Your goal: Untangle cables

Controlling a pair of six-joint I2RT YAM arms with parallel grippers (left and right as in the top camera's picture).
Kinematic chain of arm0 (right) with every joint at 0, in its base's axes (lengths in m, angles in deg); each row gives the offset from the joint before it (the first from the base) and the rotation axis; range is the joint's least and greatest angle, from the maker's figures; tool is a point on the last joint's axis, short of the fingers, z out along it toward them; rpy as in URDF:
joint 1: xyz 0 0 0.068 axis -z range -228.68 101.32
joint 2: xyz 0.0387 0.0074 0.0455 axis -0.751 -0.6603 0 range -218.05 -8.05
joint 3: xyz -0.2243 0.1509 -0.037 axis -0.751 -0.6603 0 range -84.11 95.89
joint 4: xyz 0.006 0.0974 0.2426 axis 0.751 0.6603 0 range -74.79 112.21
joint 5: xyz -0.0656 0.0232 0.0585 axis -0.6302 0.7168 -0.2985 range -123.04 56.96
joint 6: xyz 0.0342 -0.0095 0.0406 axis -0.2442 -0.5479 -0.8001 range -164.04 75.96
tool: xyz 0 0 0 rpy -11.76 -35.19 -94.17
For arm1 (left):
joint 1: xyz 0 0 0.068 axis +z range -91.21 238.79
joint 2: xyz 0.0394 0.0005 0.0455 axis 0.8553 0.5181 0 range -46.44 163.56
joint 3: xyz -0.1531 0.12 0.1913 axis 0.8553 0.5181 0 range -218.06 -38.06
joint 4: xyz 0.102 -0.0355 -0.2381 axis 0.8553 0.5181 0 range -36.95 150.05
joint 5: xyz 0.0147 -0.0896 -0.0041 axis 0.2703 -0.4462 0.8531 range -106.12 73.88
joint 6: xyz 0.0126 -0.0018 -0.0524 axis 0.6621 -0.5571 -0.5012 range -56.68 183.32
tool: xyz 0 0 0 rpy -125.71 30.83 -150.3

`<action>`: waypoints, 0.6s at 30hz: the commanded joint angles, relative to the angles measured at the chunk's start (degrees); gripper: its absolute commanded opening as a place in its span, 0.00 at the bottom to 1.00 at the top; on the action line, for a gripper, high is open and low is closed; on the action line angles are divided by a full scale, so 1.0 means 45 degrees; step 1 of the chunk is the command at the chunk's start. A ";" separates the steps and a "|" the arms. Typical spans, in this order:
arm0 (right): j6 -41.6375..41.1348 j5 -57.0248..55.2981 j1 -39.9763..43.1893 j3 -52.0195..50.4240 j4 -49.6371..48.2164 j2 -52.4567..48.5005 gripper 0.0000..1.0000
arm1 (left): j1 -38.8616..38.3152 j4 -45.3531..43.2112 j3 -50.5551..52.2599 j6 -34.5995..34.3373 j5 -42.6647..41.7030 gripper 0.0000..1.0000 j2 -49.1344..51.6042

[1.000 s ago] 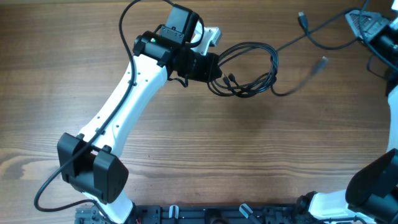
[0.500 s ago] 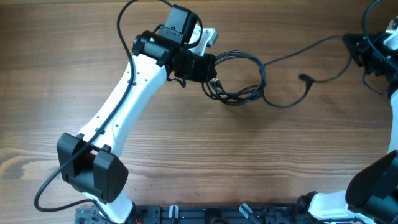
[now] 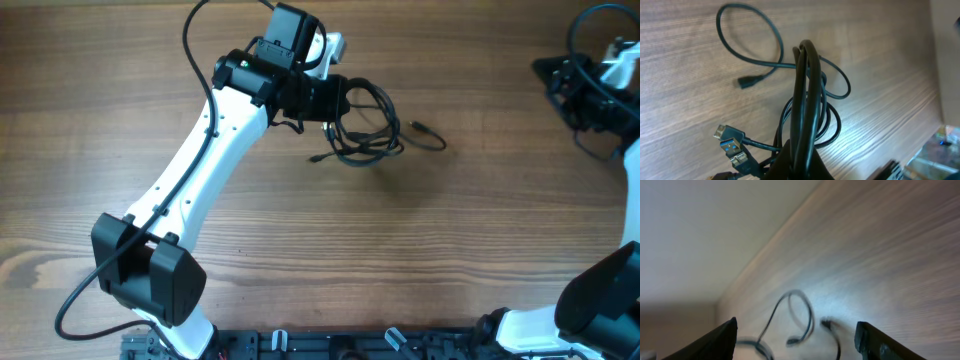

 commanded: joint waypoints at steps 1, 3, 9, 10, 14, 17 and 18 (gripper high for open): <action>0.1025 0.1209 -0.1141 0.0068 0.0588 0.0257 0.78 | 0.0121 -0.1156 -0.0073 -0.2239 -0.0199 0.04 -0.0092; 0.1190 0.1209 -0.2001 0.0068 0.0753 0.0257 0.78 | 0.0121 -0.2025 -0.0073 -0.3298 0.0010 0.04 -0.0092; 0.0078 0.0593 -0.4133 0.0053 0.0923 0.0257 0.78 | 0.0121 -0.2535 -0.0073 -0.6105 0.2327 0.04 -0.0092; -0.0432 0.0253 -0.4473 0.0044 0.1005 0.0257 0.81 | 0.0121 -0.2550 -0.0073 -0.6819 0.2846 0.04 -0.0092; -0.0899 -0.0855 -0.5319 0.0044 0.1083 0.0131 0.82 | 0.0121 -0.2555 -0.0073 -0.8043 0.3419 0.04 -0.0092; -0.1209 -0.0981 -0.5615 0.0044 0.0986 -0.0228 0.81 | 0.0092 -0.2531 -0.0073 -0.8034 0.3415 0.04 -0.0092; -0.1409 -0.1064 -0.5697 0.0044 0.0899 -0.0398 0.79 | 0.0073 -0.2511 -0.0073 -0.8029 0.3415 0.04 -0.0092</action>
